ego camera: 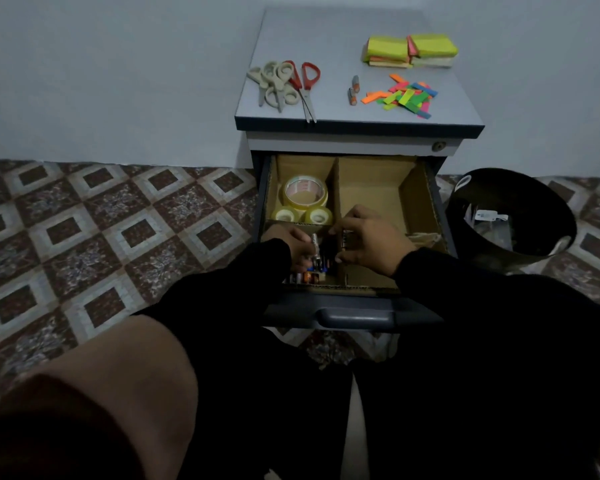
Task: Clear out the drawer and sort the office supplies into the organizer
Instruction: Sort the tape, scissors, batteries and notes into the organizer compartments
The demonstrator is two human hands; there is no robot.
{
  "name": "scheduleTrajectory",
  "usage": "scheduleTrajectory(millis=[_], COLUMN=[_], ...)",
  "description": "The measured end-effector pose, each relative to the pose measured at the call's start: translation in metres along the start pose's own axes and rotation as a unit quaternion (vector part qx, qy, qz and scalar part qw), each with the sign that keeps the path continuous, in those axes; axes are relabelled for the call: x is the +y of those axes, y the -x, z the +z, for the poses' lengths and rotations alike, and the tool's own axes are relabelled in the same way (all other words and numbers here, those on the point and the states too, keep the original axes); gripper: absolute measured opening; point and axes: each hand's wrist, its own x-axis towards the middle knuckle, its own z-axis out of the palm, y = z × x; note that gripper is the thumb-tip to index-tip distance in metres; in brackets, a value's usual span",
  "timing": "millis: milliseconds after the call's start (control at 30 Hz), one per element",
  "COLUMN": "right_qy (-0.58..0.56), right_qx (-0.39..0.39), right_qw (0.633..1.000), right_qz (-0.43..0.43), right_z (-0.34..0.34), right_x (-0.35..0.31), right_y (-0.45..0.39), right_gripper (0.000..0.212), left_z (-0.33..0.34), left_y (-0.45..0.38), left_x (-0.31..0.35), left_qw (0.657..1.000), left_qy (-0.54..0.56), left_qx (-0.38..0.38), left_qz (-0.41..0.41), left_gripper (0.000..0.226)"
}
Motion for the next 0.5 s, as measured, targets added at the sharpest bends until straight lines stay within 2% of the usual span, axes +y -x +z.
scheduleTrajectory(millis=[200, 333, 400, 500], right_qy=[-0.030, -0.039, -0.052, -0.057], right_qx=[0.004, 0.005, 0.011, 0.017], right_qw=[0.999, 0.999, 0.999, 0.998], right_qz=[0.010, 0.011, 0.009, 0.005], right_z=[0.003, 0.007, 0.008, 0.008], right_x=[0.022, 0.027, 0.027, 0.028], right_y=[-0.003, -0.006, -0.008, -0.012], right_gripper=[0.034, 0.031, 0.031, 0.032], left_z=[0.021, 0.022, 0.021, 0.019], left_y=[-0.020, -0.029, -0.037, -0.041], left_x=[-0.013, -0.014, -0.016, -0.016], left_qw=[0.996, 0.995, 0.993, 0.994], left_qy=[-0.024, -0.056, -0.074, -0.067], left_qx=[0.049, 0.048, 0.059, 0.056], left_qz=[-0.065, -0.063, -0.064, -0.073], left_gripper=[0.024, 0.009, 0.020, 0.012])
